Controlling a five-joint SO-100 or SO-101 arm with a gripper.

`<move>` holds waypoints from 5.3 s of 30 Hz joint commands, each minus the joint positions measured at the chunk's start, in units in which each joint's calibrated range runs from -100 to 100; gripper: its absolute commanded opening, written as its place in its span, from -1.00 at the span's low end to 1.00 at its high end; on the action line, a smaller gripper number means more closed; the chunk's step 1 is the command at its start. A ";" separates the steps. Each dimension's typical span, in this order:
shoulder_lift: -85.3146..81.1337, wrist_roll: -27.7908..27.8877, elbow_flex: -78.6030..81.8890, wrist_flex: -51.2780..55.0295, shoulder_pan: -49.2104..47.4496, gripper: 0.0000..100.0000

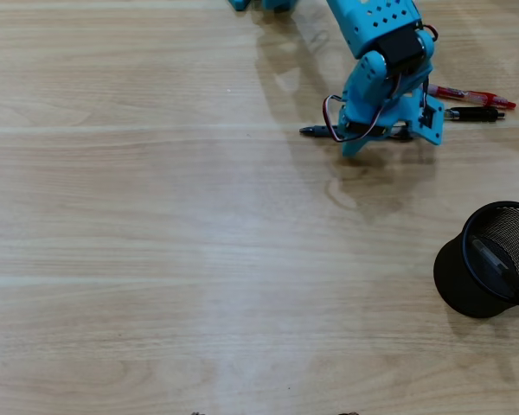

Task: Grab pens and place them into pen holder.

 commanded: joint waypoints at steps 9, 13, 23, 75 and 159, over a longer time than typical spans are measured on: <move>1.27 -0.15 2.35 -10.71 0.55 -0.95; -1.77 -0.15 -3.53 -10.71 0.95 -0.97; -13.01 -13.27 -36.12 -14.75 3.69 -0.96; -10.98 -6.53 -9.60 5.36 -12.76 -0.62; 3.22 -23.88 -22.91 -76.20 -6.71 -0.78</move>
